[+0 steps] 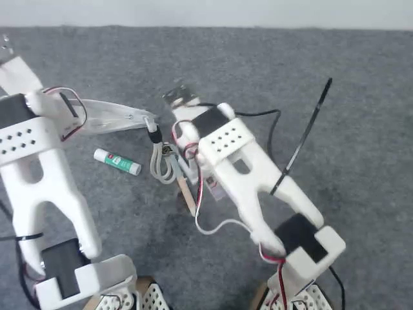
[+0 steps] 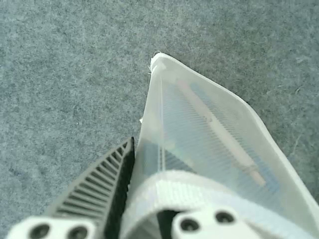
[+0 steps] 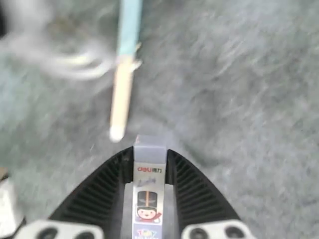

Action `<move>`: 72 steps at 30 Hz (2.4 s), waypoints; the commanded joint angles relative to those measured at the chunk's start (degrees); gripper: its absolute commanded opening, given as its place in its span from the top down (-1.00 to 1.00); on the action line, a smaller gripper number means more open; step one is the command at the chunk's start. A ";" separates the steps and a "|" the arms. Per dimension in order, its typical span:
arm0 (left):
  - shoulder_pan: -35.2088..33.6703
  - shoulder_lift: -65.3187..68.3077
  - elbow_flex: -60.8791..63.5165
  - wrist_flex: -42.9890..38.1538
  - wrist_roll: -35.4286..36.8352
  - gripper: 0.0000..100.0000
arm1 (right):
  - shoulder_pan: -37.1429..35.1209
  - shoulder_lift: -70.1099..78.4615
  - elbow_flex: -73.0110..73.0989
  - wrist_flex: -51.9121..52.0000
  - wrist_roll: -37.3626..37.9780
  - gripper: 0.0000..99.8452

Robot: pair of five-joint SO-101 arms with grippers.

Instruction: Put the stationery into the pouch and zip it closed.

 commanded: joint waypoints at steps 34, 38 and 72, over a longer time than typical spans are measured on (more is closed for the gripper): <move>-0.35 0.00 -1.27 -1.23 0.70 0.98 | -10.77 -41.45 30.15 -39.08 -13.19 0.99; -0.35 0.00 -1.19 -1.14 0.70 0.98 | -9.80 -44.00 31.65 -50.15 -12.92 0.99; -0.35 0.00 -1.19 -1.14 0.70 0.98 | -10.15 -23.52 42.11 -126.11 -3.08 0.99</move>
